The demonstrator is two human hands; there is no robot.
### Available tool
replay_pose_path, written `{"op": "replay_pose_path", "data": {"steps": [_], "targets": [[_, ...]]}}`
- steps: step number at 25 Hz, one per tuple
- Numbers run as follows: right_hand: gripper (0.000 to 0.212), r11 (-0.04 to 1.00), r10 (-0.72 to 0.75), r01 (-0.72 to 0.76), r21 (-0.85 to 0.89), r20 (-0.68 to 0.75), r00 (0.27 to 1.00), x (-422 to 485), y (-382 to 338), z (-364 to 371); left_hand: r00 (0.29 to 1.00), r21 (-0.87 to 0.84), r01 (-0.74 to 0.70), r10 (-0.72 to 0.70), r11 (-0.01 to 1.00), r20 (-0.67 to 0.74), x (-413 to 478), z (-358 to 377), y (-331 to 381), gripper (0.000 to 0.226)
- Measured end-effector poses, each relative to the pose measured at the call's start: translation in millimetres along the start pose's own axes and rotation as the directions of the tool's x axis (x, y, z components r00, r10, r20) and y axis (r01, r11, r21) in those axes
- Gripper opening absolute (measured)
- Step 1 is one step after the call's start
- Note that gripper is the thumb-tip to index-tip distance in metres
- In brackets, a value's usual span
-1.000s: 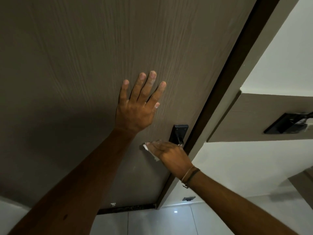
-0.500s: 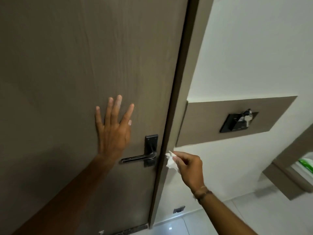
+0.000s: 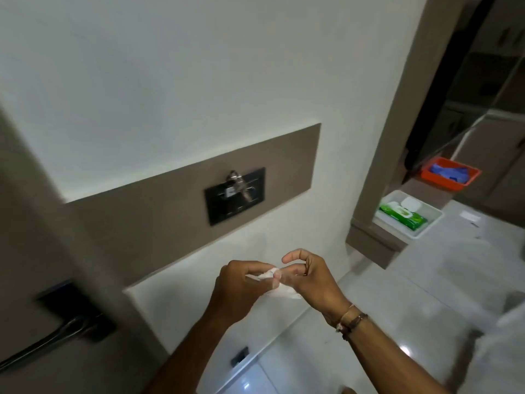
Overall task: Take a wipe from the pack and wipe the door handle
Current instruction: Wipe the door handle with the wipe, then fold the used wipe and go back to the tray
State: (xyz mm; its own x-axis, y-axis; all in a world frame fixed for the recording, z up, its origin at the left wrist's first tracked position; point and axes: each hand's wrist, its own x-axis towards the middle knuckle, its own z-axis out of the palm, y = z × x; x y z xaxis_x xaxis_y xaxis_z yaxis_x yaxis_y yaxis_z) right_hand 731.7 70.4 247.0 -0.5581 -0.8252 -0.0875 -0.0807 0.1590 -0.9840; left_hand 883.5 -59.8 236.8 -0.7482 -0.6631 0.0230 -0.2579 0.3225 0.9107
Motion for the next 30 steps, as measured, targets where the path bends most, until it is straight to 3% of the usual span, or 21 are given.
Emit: {"op": "replay_pose_path", "data": {"steps": [5, 7, 8, 13, 17, 20, 24, 30], "targets": [[0.023, 0.968, 0.205, -0.204, 0.147, 0.012, 0.979, 76, 64, -170, 0.993, -0.061, 0.118, -0.116, 0.991, 0.032, 131, 156, 16, 0.011], [0.018, 0.928, 0.316, -0.302, 0.217, -0.032, 0.948, 123, 105, -271, 0.979, -0.066, 0.190, -0.183, 0.980, 0.095, 212, 251, 27, 0.008], [0.018, 0.916, 0.349, -0.328, 0.231, -0.058, 0.935, 130, 107, -283, 0.972, -0.083, 0.220, -0.212, 0.972, 0.098, 223, 259, 35, 0.006], [0.021, 0.867, 0.474, -0.362, 0.342, -0.340, 0.813, 237, 172, -437, 0.946, 0.029, 0.280, -0.281, 0.959, 0.158, 374, 413, 61, 0.005], [0.021, 0.861, 0.502, -0.347, 0.372, -0.509, 0.700, 313, 232, -539, 0.949, 0.229, 0.237, -0.275, 0.944, 0.152, 473, 529, 72, 0.026], [0.019, 0.875, 0.479, -0.406, 0.265, -0.603, 0.638, 358, 267, -590, 0.935, 0.320, 0.248, -0.312, 0.914, 0.167, 528, 589, 67, 0.029], [0.019, 0.847, 0.413, -0.530, 0.036, -0.672, 0.615, 413, 308, -632, 0.906, 0.383, 0.310, -0.392, 0.870, 0.158, 589, 649, 48, 0.034], [0.020, 0.760, 0.343, -0.638, -0.125, -0.756, 0.557, 455, 329, -651, 0.889, 0.437, 0.380, -0.452, 0.815, 0.071, 634, 688, 36, 0.056]]}}
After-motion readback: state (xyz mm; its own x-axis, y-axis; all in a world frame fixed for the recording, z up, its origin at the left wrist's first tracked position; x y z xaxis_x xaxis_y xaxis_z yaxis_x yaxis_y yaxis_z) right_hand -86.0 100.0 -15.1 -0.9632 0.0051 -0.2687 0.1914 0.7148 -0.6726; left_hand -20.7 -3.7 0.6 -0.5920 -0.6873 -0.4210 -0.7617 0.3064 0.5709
